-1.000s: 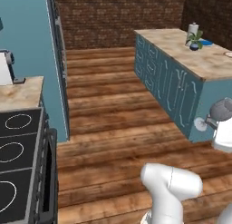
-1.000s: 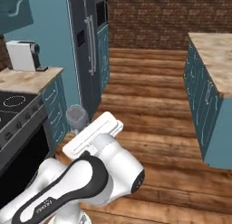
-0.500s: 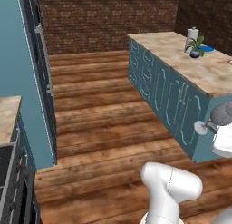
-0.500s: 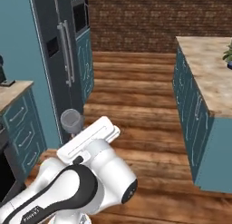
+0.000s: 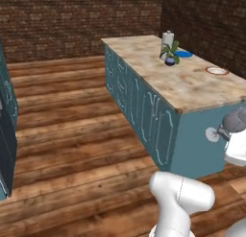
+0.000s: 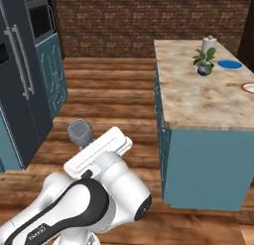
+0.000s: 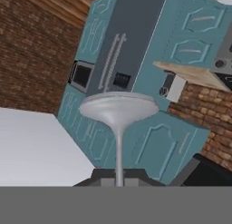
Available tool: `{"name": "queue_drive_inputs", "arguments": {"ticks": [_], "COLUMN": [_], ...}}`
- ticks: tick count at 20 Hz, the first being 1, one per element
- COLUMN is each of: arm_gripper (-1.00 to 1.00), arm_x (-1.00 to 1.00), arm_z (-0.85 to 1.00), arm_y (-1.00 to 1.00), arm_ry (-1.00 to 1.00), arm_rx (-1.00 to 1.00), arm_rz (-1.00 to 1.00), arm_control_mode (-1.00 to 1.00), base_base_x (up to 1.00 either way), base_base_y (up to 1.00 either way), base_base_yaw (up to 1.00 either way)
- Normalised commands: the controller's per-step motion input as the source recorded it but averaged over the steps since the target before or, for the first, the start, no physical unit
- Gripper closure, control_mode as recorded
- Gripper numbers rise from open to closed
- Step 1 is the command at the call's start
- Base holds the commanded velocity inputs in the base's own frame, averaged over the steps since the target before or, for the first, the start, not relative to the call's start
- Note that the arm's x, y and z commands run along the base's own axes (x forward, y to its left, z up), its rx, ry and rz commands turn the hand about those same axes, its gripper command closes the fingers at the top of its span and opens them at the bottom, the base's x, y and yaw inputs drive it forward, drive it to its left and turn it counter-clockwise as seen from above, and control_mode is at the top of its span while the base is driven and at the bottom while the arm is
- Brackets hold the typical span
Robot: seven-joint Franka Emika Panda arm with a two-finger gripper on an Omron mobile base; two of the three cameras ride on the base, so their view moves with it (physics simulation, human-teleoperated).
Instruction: Retrieve the wine glasses from the counter and place one next to each plate.
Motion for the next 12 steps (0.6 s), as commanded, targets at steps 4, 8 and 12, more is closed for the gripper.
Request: {"name": "queue_drive_inputs", "arguments": {"ticks": [4,8,12], "arm_gripper": [1.00,1.00,1.00], "arm_x": [0.00,0.00,0.00], "arm_z": [0.00,0.00,0.00], "arm_y": [0.00,0.00,0.00], "arm_ry": [0.00,0.00,0.00], "arm_rx": [0.00,0.00,0.00], "arm_rz": [0.00,0.00,0.00], "arm_control_mode": [1.00,1.00,1.00], "base_base_x": [0.03,0.37,0.77], "base_base_y": [-1.00,-1.00,-1.00], "base_base_yaw": [-0.20,-0.14,-0.08]}}
